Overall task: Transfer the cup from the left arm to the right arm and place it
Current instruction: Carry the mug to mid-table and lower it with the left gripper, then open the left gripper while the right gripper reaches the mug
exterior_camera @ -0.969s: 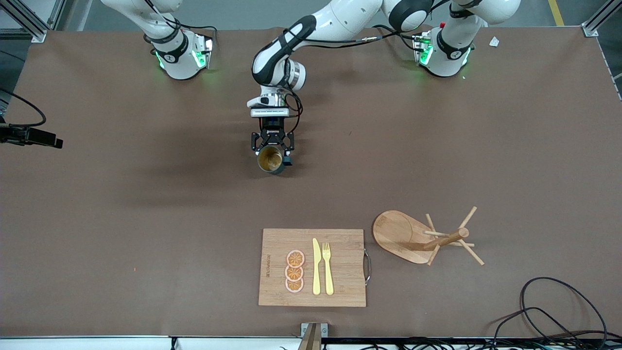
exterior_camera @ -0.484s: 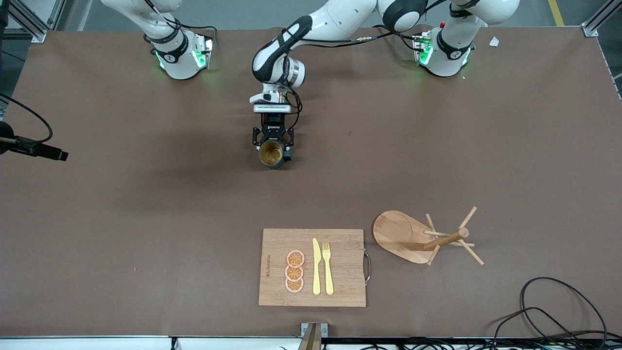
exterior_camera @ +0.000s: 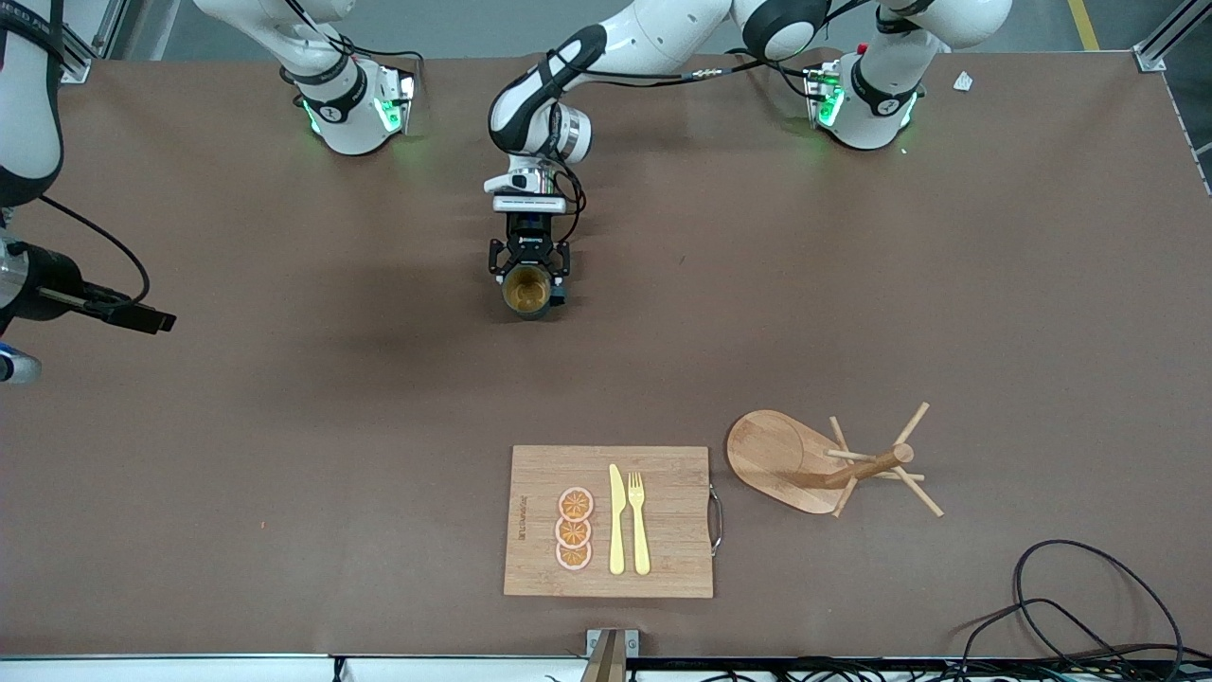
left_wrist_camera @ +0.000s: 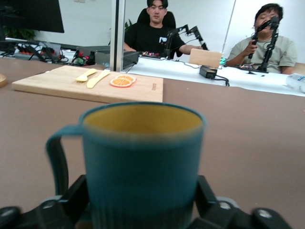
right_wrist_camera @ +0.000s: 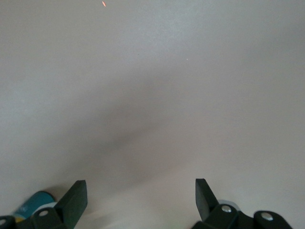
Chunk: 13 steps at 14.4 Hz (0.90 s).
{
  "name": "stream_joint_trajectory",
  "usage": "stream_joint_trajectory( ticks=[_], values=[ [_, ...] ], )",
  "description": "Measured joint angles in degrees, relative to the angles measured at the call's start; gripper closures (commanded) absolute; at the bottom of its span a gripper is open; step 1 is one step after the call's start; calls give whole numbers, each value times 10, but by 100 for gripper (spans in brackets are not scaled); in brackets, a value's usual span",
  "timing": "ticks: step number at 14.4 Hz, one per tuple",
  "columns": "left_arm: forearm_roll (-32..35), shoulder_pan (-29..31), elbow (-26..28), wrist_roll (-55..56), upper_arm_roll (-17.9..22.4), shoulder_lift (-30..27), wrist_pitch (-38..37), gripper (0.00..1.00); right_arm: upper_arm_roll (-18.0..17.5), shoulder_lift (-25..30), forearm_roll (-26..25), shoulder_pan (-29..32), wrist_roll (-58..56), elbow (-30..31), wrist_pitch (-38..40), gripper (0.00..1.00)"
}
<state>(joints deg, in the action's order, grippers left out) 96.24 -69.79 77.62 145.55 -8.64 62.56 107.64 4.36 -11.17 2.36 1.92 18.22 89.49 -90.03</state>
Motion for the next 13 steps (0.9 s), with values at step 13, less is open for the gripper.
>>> stream_joint_trajectory(
  ticks=[13],
  values=[
    [-458,50,-43,-145,-18,-145,51,0,-1,0,6,-79,212,64,-50,0]
  ],
)
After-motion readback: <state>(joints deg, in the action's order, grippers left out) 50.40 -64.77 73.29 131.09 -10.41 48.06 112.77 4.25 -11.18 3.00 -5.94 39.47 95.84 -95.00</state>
